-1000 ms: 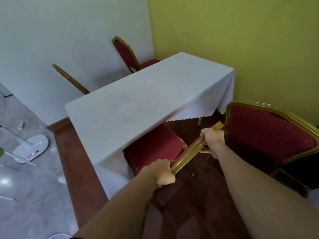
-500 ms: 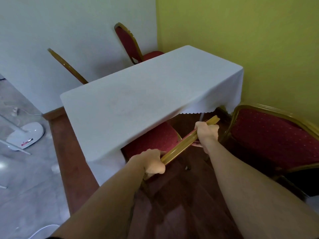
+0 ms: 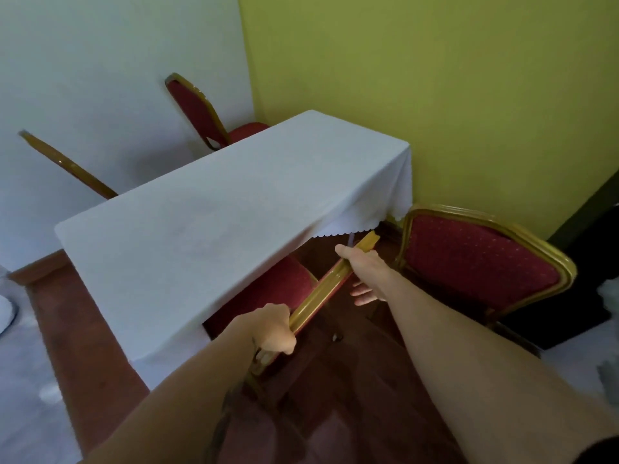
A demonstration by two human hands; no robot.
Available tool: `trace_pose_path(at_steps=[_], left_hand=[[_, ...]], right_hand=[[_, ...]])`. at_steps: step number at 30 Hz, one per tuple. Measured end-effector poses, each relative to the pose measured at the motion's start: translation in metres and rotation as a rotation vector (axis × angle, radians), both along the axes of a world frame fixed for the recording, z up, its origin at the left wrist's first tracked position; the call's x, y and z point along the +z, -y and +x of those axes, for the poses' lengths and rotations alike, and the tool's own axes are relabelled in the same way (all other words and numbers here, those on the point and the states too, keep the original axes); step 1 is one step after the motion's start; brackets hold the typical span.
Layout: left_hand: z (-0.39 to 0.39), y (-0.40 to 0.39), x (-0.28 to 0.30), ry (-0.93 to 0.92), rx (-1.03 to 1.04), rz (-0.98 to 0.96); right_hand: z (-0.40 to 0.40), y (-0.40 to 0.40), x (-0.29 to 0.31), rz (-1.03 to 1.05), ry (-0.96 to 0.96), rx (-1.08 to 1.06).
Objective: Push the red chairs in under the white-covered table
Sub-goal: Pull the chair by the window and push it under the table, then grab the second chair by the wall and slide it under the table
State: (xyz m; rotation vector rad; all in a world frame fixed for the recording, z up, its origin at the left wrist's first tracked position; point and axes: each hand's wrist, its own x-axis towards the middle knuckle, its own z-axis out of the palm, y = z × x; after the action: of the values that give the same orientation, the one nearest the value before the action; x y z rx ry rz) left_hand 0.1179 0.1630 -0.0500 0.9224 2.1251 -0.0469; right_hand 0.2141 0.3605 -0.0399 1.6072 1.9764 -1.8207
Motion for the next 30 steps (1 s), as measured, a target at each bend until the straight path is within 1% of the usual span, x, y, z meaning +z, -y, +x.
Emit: trace_pose_path(at_steps=[2, 4, 7, 10, 13, 17, 21, 24, 27, 30], left_hand=[[-0.004, -0.014, 0.018, 0.015, -0.035, 0.041], [-0.007, -0.038, 0.043, 0.003, -0.059, 0.194], [-0.003, -0.089, 0.079, -0.065, -0.138, 0.431], [0.013, -0.138, 0.105, -0.085, -0.231, 0.555], [0.039, -0.182, 0.112, -0.072, -0.345, 0.563], [0.077, -0.234, 0.103, -0.034, -0.468, 0.575], [0.106, -0.283, 0.096, -0.113, -0.543, 0.595], [0.123, -0.321, 0.089, -0.158, -0.560, 0.610], [0.138, -0.369, 0.077, -0.196, -0.566, 0.550], [0.144, -0.407, 0.062, -0.206, -0.556, 0.419]], right_hand=[[0.012, -0.004, 0.008, 0.071, -0.005, 0.019], [0.030, -0.011, 0.017, 0.170, 0.002, 0.020], [0.070, -0.029, 0.034, 0.370, 0.088, 0.017], [0.115, -0.050, 0.051, 0.514, 0.187, -0.054], [0.158, -0.071, 0.061, 0.608, 0.292, -0.117], [0.206, -0.103, 0.066, 0.666, 0.434, -0.144], [0.236, -0.138, 0.057, 0.672, 0.503, -0.110], [0.249, -0.169, 0.049, 0.662, 0.530, -0.066], [0.262, -0.214, 0.038, 0.643, 0.543, -0.001], [0.267, -0.250, 0.028, 0.605, 0.544, 0.104]])
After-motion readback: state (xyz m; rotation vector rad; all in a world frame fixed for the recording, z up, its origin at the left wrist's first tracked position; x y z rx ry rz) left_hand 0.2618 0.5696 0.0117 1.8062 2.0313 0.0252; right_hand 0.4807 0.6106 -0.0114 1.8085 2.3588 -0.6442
